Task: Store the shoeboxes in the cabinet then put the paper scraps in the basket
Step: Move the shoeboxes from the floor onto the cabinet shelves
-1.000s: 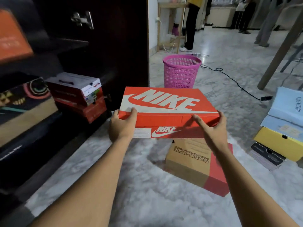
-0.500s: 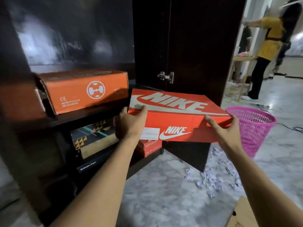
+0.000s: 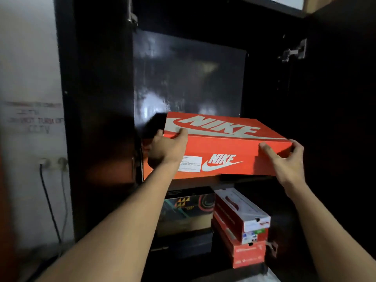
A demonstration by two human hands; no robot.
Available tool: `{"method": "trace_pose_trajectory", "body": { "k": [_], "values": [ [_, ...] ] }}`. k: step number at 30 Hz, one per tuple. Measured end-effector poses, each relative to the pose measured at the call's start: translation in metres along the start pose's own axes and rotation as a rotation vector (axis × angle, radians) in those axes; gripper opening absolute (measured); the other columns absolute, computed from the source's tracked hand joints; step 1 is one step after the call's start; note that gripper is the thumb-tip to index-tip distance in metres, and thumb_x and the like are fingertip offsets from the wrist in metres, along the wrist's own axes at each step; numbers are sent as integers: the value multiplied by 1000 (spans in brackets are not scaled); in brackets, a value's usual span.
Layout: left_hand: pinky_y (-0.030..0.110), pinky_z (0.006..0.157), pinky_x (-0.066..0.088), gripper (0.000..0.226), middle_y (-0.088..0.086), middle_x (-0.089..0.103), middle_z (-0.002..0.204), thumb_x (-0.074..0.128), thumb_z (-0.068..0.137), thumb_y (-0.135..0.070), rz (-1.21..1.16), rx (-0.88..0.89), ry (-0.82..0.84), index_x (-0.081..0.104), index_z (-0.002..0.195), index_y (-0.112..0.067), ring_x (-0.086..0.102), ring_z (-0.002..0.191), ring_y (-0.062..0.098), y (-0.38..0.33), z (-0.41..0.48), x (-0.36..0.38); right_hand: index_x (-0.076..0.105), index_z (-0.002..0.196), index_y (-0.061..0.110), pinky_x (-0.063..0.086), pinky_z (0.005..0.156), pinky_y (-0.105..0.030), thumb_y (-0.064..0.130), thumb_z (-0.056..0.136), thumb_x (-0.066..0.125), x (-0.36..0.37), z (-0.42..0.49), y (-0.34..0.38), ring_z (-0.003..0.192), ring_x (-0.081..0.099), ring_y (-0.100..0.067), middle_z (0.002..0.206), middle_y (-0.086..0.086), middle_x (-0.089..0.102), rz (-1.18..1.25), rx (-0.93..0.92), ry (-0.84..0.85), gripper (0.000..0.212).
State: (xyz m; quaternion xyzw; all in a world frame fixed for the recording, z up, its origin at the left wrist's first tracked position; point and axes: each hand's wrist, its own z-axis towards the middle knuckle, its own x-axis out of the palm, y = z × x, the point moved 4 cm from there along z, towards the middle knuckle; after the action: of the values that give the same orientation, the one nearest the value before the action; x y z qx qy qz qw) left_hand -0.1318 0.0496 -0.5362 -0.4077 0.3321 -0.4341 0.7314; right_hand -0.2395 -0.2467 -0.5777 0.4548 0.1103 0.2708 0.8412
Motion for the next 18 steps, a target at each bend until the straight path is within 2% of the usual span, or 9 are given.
{"method": "trace_pose_trajectory", "body": {
  "k": [3,8,10,12,14,16,18],
  "values": [
    [34,85,46,47,10,69,111,61,81,-55,63,-63,-71,66,104,-15,62,108,34,2,23,1,31,140,13,47,94,-32,37,77,81,36,23,-1,109,56,-18,125,-3,52,31,1,68,84],
    [39,89,53,51,15,69,108,63,81,-53,50,-137,-145,64,105,-9,65,103,36,21,55,12,31,140,20,46,104,-44,48,74,80,87,46,-22,115,55,-21,130,-4,51,20,35,142,87],
    [41,88,53,53,18,68,108,63,81,-53,1,-152,-174,59,107,-7,65,102,38,22,64,18,31,144,22,43,105,-40,49,75,79,100,54,-25,118,50,-19,138,-7,44,4,27,128,88],
    [41,86,50,59,20,64,114,64,82,-52,-31,-138,-193,52,116,-6,62,105,41,21,69,25,33,146,23,40,102,-32,48,79,77,111,62,-25,113,44,-18,141,-11,30,-40,23,104,84],
    [42,89,46,66,23,53,126,64,85,-46,-49,-52,-202,44,132,-6,55,113,43,21,70,30,35,146,23,37,98,-25,45,81,76,122,70,-21,114,45,-22,140,-12,24,-59,11,88,81],
    [44,95,42,69,24,41,139,63,88,-38,-6,109,-202,37,142,-5,47,121,44,24,70,36,33,148,23,36,100,-26,41,81,78,133,80,-19,122,46,-25,141,-12,25,-81,9,94,83],
    [49,106,37,70,22,26,154,61,90,-37,188,257,-195,33,149,-11,35,134,44,30,69,42,33,147,21,35,103,-27,40,80,79,143,78,-13,126,44,-23,142,-12,30,-95,-5,141,84]
  ]
}}
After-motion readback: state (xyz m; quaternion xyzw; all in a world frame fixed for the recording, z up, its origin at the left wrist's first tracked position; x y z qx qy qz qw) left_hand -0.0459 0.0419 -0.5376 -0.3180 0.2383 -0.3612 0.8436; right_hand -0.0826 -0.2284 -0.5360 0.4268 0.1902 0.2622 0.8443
